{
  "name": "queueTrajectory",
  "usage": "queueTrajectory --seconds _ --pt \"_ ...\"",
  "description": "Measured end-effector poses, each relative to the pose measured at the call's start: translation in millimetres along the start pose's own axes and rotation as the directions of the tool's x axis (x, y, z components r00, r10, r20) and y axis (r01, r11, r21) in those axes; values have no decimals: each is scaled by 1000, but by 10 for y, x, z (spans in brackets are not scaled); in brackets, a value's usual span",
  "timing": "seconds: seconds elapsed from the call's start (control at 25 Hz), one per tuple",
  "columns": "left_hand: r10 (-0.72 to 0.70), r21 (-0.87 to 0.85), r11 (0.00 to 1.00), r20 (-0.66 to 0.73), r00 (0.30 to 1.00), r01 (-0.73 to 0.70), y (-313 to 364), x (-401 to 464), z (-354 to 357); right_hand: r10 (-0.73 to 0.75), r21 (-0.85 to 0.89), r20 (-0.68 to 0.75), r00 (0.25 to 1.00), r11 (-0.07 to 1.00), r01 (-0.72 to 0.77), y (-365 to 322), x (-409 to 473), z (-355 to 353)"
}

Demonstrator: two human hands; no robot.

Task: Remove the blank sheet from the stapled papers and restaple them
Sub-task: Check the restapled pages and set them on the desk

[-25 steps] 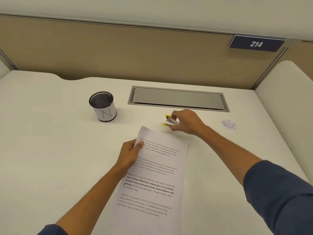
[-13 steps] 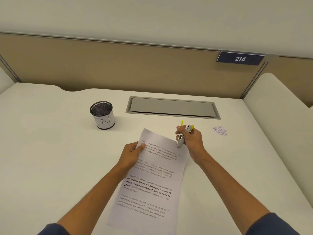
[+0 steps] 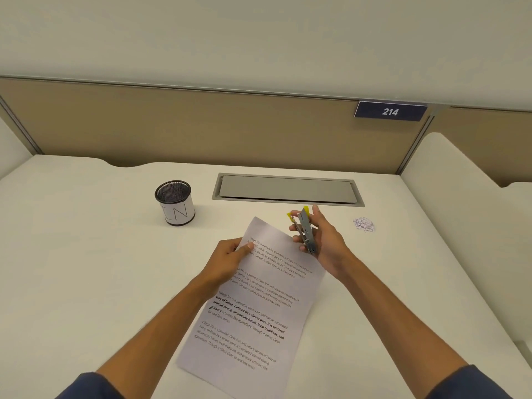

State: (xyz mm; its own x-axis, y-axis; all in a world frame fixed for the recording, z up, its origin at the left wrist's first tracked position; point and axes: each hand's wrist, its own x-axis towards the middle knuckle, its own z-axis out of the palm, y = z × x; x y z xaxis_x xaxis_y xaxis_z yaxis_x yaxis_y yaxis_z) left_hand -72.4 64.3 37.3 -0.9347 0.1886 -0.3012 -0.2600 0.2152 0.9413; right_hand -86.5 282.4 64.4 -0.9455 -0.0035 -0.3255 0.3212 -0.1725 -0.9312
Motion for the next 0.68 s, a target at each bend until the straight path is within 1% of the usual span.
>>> queueTrajectory --seconds 0.08,0.2,0.28,0.4,0.44,0.56,0.6,0.68 --pt "8 23 1000 31 999 -8 36 -41 20 -70 -150 15 997 986 71 -39 -8 2" --pt "11 38 999 62 998 -14 72 -95 35 -193 -296 96 976 931 213 -116 -26 -6" --pt "17 39 999 72 997 -19 90 -119 39 -212 -376 148 966 891 253 -180 -40 -17" --pt "26 33 999 73 997 -28 108 -137 44 -208 -427 237 949 855 294 -194 -31 -16" --pt "28 29 999 72 997 -30 112 -141 47 -222 -464 253 942 826 320 -175 -10 -22" --pt "43 21 999 78 996 -44 110 -162 57 -279 -623 248 928 688 373 -148 19 -25" --pt "50 24 998 83 995 -52 109 -164 59 -293 -647 248 923 659 383 -154 18 -21" --pt "66 37 997 88 994 -69 114 -167 68 -298 -647 279 913 644 408 -174 12 -10"
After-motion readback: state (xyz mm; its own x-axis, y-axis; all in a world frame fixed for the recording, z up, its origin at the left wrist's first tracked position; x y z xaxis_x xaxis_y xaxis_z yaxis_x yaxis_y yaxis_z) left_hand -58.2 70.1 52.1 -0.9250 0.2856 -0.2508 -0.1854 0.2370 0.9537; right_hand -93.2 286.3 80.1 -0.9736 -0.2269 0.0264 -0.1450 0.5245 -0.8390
